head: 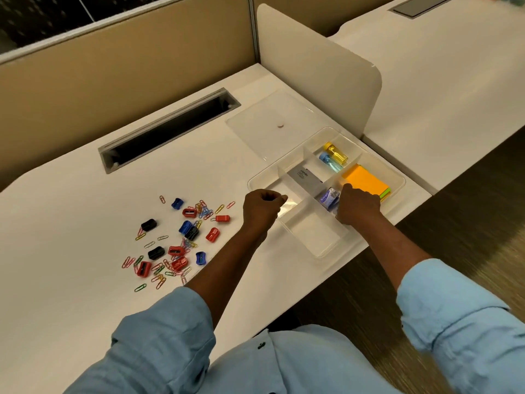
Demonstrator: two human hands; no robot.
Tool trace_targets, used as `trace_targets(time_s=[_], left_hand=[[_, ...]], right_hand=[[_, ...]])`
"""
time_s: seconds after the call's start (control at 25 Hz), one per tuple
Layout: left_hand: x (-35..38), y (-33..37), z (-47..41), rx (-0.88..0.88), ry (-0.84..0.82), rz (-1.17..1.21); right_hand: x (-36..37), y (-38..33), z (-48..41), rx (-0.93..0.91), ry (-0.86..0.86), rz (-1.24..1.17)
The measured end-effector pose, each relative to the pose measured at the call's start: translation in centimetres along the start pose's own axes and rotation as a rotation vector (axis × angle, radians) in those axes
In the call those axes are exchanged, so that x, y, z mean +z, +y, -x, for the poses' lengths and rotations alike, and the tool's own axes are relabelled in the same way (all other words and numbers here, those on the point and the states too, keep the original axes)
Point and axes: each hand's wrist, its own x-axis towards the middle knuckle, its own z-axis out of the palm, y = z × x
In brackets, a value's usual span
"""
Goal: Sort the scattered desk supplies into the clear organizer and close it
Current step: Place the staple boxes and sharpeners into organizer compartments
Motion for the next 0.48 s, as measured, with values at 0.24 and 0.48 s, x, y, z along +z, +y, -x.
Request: trace_targets(time_s=[0.24, 0.48], left_hand=[[-4.1, -2.2, -0.3, 0.008, 0.091, -0.125], [-10.9, -5.8, -1.3, -0.023, 0.259, -0.454]], right_hand=[[-0.9, 0.0, 0.5, 0.029, -0.067, -0.071], [-4.8, -3.9, 2.8, -0.162, 0.204, -0.23]])
